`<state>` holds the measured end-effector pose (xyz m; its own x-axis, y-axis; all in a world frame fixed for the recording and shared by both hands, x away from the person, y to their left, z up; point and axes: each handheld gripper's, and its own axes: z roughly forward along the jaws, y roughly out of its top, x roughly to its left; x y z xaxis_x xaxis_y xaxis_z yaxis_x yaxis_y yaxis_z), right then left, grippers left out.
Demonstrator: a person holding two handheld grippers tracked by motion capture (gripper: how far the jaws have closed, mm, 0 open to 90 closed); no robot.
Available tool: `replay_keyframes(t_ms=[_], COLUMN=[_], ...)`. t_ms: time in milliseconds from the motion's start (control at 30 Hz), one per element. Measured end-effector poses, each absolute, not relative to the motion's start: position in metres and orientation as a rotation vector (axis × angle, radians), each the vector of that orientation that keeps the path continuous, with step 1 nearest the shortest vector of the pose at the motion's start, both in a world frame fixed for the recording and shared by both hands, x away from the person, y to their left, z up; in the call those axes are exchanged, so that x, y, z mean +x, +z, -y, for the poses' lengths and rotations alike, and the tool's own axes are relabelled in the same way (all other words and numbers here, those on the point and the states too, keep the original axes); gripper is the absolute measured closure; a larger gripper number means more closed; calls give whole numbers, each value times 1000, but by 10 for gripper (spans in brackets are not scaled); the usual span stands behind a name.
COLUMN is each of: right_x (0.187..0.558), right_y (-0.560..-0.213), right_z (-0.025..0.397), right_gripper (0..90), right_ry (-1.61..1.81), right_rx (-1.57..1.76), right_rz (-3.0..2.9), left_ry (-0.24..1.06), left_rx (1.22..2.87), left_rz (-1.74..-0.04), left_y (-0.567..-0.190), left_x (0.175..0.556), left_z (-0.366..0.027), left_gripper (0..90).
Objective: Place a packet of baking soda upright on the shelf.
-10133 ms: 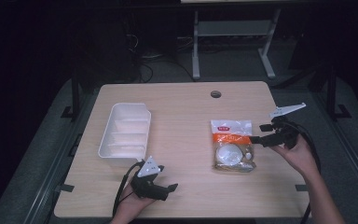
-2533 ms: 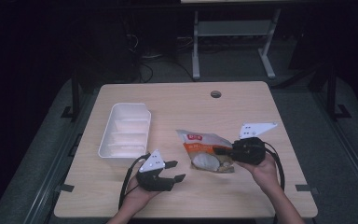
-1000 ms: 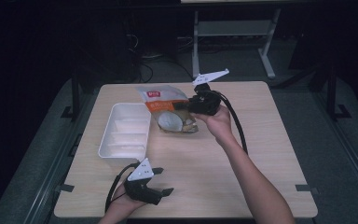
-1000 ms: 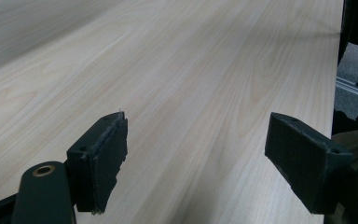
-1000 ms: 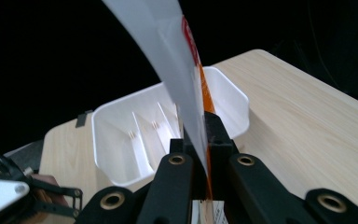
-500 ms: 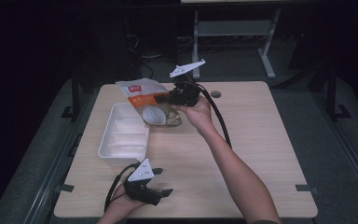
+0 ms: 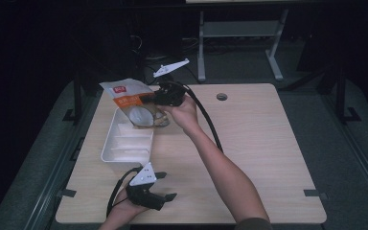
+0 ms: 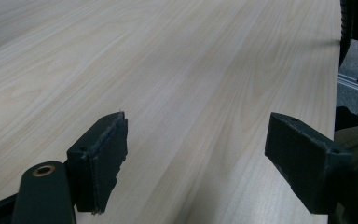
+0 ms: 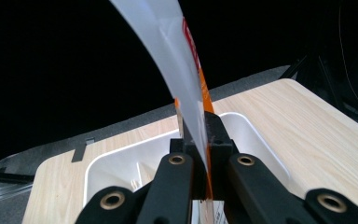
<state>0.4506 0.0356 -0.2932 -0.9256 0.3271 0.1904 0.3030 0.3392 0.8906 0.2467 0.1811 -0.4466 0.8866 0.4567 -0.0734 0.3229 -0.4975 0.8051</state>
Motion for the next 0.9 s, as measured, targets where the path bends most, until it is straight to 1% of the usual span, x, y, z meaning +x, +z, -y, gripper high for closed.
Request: replay_keyframes(t_ms=[633, 900], right_x=[461, 465], right_y=[-306, -316], right_z=[-77, -87], right_gripper=[899, 899], right_ry=[1674, 1691], right_rx=[601, 616], right_rz=[-2579, -2578], left_ry=[190, 205], left_rx=[2139, 2134], left_rz=[-552, -552], left_y=[-447, -445], left_x=[246, 246], left_z=[-181, -182], left_gripper=[207, 207])
